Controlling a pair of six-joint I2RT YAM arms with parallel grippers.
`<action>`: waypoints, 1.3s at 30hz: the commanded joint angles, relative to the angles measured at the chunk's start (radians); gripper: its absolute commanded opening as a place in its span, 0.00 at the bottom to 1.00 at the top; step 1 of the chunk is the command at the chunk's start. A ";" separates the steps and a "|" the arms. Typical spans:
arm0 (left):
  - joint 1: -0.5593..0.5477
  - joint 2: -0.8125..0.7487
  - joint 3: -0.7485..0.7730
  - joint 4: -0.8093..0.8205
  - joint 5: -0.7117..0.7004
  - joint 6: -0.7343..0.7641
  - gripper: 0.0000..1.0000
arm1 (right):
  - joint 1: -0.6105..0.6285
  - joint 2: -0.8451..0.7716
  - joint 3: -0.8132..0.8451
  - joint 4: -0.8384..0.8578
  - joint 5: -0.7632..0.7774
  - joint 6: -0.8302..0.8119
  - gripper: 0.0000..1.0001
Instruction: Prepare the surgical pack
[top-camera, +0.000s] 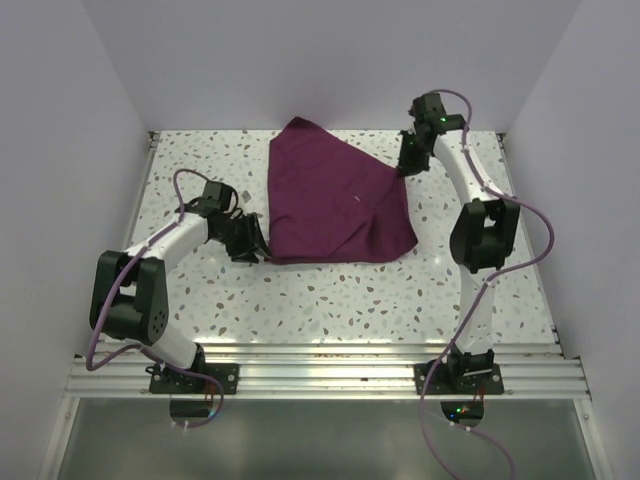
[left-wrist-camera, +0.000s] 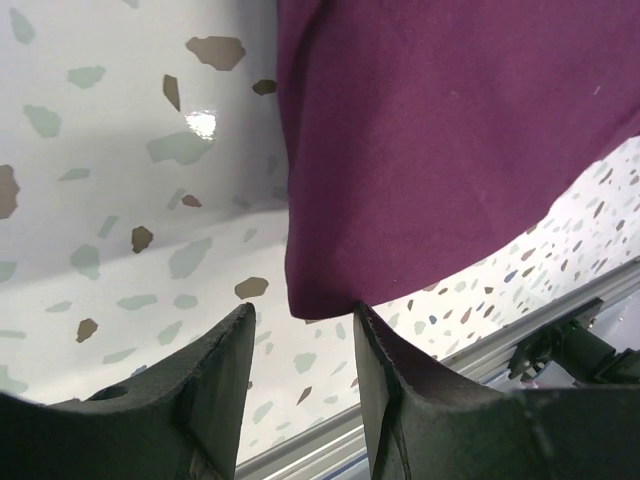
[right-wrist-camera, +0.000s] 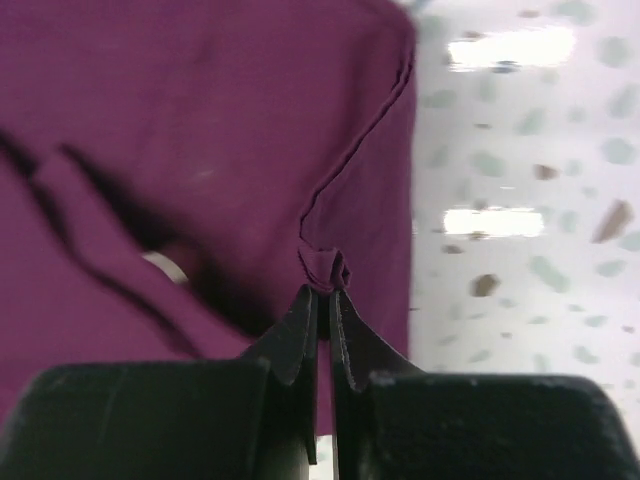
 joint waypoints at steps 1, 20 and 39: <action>-0.003 -0.031 0.041 -0.025 -0.073 0.031 0.48 | 0.099 -0.076 0.132 -0.072 -0.073 0.084 0.00; -0.004 -0.029 -0.001 0.029 -0.068 -0.009 0.47 | 0.426 0.020 0.360 0.139 -0.230 0.342 0.00; -0.012 -0.061 -0.024 0.023 -0.078 -0.030 0.47 | 0.532 0.194 0.327 0.311 -0.217 0.382 0.00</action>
